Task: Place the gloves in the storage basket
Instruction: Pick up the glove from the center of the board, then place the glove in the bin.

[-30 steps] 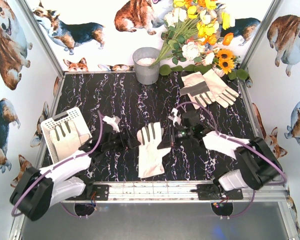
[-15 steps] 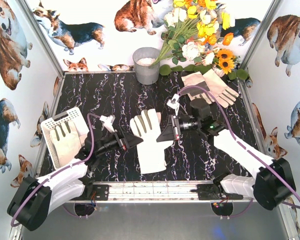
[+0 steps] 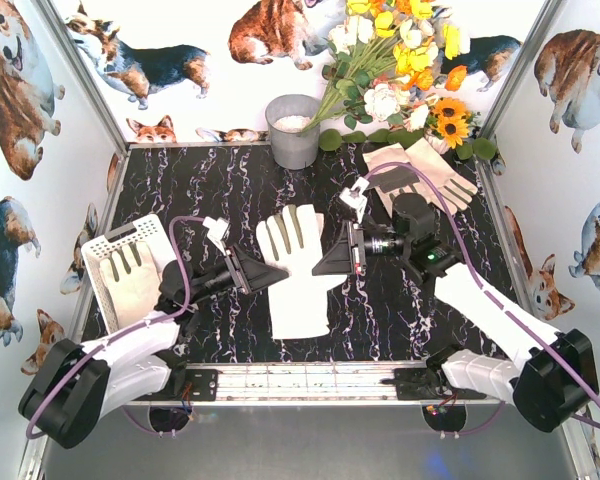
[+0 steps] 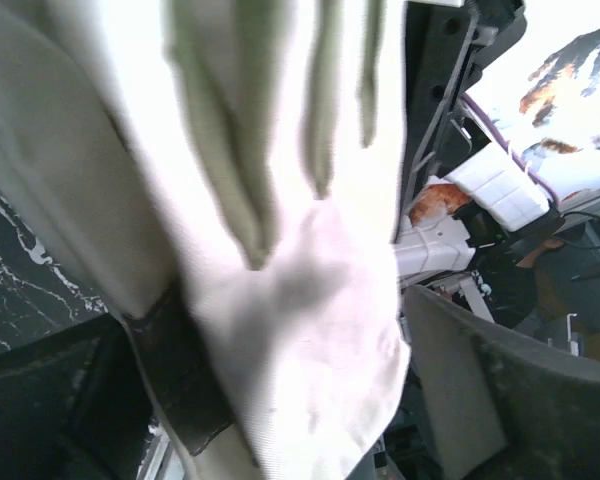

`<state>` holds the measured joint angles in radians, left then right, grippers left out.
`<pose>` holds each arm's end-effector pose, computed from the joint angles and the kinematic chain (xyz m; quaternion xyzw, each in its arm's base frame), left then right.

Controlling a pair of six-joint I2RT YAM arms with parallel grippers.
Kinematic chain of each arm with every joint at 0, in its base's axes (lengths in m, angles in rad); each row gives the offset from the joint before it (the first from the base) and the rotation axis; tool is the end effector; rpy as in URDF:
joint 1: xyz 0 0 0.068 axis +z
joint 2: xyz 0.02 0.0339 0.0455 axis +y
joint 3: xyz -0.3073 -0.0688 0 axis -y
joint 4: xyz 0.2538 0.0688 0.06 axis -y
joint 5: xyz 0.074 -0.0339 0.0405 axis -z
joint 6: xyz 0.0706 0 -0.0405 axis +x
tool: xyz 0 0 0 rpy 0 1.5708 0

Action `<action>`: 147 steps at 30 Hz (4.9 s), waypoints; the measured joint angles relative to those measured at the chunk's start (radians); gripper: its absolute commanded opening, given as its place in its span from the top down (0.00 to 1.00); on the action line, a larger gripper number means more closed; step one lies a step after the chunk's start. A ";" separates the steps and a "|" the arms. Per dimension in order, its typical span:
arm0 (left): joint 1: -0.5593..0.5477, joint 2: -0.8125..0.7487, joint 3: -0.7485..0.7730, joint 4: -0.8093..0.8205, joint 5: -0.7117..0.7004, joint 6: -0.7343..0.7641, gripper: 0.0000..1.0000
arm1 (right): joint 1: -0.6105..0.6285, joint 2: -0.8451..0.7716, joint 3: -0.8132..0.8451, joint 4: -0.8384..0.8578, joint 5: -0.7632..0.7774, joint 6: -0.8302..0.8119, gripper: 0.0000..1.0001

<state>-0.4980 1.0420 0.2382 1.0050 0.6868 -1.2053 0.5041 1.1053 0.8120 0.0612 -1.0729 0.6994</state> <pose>0.1634 -0.1398 0.2634 0.0384 0.6490 -0.6890 0.3202 0.1865 0.1737 0.3474 -0.2499 0.7018 0.6323 0.2127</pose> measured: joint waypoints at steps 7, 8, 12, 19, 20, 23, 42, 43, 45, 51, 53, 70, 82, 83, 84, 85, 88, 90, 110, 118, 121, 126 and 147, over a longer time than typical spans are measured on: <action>0.000 -0.087 0.007 -0.077 -0.037 0.030 0.36 | -0.002 0.037 0.030 -0.165 0.123 -0.089 1.00; 0.000 -0.098 0.007 -0.093 -0.045 0.035 0.36 | -0.002 0.044 0.030 -0.178 0.139 -0.092 1.00; 0.000 -0.133 0.007 -0.151 -0.071 0.052 0.37 | -0.002 0.061 0.030 -0.213 0.195 -0.095 1.00; -0.002 -0.142 0.029 -0.259 -0.121 0.092 0.43 | 0.020 0.064 0.030 -0.176 0.221 -0.064 1.00; -0.002 -0.141 0.033 -0.272 -0.134 0.097 0.43 | 0.027 0.064 0.030 -0.167 0.233 -0.060 1.00; -0.003 -0.140 0.042 -0.298 -0.168 0.108 0.43 | 0.046 0.064 0.027 -0.141 0.273 -0.039 1.00; -0.012 -0.087 0.193 -0.663 -0.327 0.216 1.00 | 0.109 0.154 0.017 -0.099 0.525 0.000 1.00; -0.012 -0.087 0.216 -0.719 -0.343 0.232 1.00 | 0.116 0.168 0.025 -0.109 0.539 -0.008 1.00; -0.007 -0.087 0.269 -0.845 -0.373 0.270 1.00 | 0.135 0.200 0.045 -0.121 0.570 -0.023 1.00; 0.094 -0.098 0.420 -1.236 -0.442 0.402 1.00 | 0.213 0.355 0.150 -0.111 0.644 -0.048 1.00; 0.150 -0.100 0.459 -1.348 -0.452 0.447 1.00 | 0.237 0.424 0.199 -0.100 0.655 -0.055 1.00; 0.660 -0.044 0.792 -1.999 -0.531 0.843 1.00 | 0.398 0.904 0.655 0.011 0.627 -0.080 0.02; 0.882 -0.011 0.801 -2.047 -0.568 0.961 1.00 | 0.363 0.877 0.562 -0.039 0.702 -0.134 0.00; 0.887 -0.011 0.808 -2.046 -0.567 0.966 1.00 | 0.362 0.870 0.548 -0.038 0.702 -0.137 0.00; 0.892 -0.011 0.816 -2.046 -0.567 0.971 1.00 | 0.362 0.863 0.535 -0.036 0.701 -0.139 0.00; 0.896 -0.011 0.824 -2.045 -0.568 0.975 1.00 | 0.360 0.855 0.522 -0.034 0.701 -0.141 0.00; 0.925 -0.011 0.835 -2.031 -0.569 0.993 1.00 | 0.357 0.830 0.488 -0.029 0.697 -0.142 0.00; 0.962 -0.009 0.835 -2.018 -0.556 1.005 1.00 | 0.352 0.814 0.470 -0.022 0.690 -0.141 0.00; 1.040 0.188 0.797 -1.905 -0.530 1.080 1.00 | 0.312 0.737 0.358 0.042 0.665 -0.111 0.01; 1.041 0.245 0.797 -1.845 -0.574 1.122 1.00 | 0.307 0.713 0.343 0.079 0.654 -0.095 0.01; 1.041 0.272 0.797 -1.818 -0.576 1.140 1.00 | 0.305 0.713 0.334 0.079 0.651 -0.092 0.01; 1.041 0.319 0.796 -1.784 -0.599 1.161 1.00 | 0.302 0.708 0.316 0.092 0.647 -0.090 0.01; 1.011 0.464 0.796 -1.770 -0.779 1.263 0.79 | 0.266 0.649 0.251 0.150 0.610 -0.064 0.02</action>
<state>0.5133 1.5059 1.0344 -0.7647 -0.0921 0.0582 0.7700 1.7546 1.0630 0.2108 -0.4625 0.6353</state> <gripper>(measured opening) 0.032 0.983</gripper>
